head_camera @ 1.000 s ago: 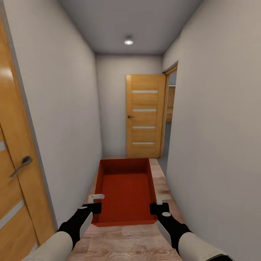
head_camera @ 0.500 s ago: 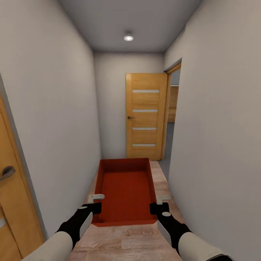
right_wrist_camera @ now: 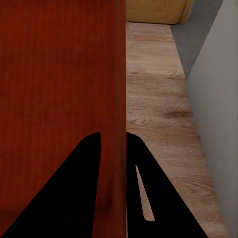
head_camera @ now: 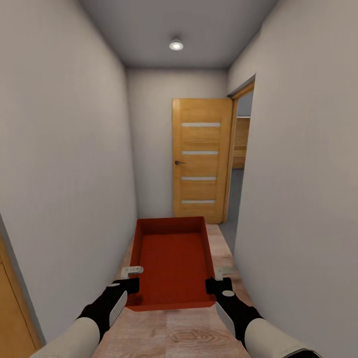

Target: Move the two storage containers from the living room to the garage. In the garage, place one container on the floor and stack the other container on top of it (either order is fine).

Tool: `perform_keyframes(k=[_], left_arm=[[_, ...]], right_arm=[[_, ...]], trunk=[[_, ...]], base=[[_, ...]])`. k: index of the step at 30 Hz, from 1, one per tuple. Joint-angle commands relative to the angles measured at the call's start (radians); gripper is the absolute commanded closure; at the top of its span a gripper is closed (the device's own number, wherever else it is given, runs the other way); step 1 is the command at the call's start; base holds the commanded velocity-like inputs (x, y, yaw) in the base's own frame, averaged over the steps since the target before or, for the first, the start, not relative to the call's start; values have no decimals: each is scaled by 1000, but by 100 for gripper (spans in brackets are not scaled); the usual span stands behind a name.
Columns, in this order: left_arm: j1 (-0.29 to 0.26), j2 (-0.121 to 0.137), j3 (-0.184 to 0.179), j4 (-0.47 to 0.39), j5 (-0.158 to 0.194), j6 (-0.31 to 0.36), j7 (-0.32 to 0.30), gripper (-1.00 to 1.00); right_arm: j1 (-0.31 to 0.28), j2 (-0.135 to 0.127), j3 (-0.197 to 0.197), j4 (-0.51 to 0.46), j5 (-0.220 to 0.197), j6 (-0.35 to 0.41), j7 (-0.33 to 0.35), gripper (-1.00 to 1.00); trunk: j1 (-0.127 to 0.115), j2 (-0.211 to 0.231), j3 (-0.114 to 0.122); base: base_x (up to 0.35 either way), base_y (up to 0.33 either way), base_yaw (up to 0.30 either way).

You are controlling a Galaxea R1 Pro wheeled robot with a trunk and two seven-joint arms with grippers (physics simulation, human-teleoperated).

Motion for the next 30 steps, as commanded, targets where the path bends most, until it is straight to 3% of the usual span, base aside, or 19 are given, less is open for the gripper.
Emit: perform_keyframes(k=[1, 30], left_arm=[[1, 13, 1, -2, -12, 7, 12, 100], [1, 14, 1, -2, -12, 7, 12, 100]], right_arm=[[-2, -1, -26, -2, -1, -5, -7, 100], [-2, -1, -26, -2, -1, -11, -7, 100]], trunk=[[1, -1, -1], [1, -1, -1]], base=[[323, 0, 0], [323, 0, 0]])
